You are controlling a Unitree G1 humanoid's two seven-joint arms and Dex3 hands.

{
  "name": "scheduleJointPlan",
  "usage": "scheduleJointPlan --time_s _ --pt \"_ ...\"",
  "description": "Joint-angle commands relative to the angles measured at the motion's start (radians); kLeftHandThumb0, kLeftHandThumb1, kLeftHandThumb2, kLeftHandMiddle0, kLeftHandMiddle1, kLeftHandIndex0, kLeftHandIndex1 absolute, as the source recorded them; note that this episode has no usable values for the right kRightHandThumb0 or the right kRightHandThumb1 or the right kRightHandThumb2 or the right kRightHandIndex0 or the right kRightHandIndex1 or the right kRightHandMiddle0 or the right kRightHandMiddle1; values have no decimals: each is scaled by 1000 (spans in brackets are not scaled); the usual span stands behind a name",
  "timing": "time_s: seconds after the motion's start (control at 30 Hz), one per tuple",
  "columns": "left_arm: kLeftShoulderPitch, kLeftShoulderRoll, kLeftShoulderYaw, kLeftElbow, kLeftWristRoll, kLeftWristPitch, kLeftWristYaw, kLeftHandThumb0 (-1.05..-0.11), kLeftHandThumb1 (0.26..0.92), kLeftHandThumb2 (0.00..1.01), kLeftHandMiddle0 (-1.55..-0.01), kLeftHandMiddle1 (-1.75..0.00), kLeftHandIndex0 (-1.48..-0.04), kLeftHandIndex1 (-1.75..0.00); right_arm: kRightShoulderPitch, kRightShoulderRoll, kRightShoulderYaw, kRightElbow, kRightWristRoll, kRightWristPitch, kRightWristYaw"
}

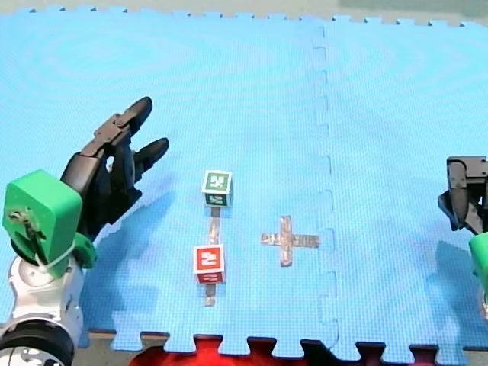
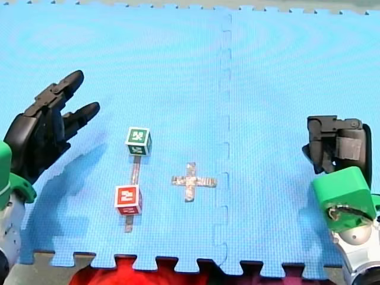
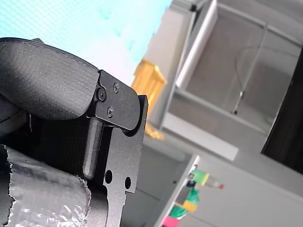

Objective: Stack cube left

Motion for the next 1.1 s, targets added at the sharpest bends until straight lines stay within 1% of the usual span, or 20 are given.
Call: scheduleJointPlan --time_s 0.0,0.2,0.63,0.8,1.07 --pt "-7 6 2 1 -2 0 1 -1048 921 785 -536 -4 -310 -1 -1 -2 0 0 2 4 -4" --pt "-12 8 6 2 -7 5 -8 -1048 921 783 -539 -4 -311 -2 -2 -1 0 -1 4 6 -2" --pt "-14 2 19 4 -26 9 -32 -1048 921 766 -536 -2 -311 -1 -4 -1 -2 1 8 10 3" --pt "-13 0 24 1 -31 11 -38 -1048 921 757 -536 -2 -310 0 -2 -2 -1 -1 6 11 1" --pt "-15 -1 25 1 -35 14 -41 -1048 921 746 -537 -2 -310 0 -4 -2 -1 -1 5 11 0"
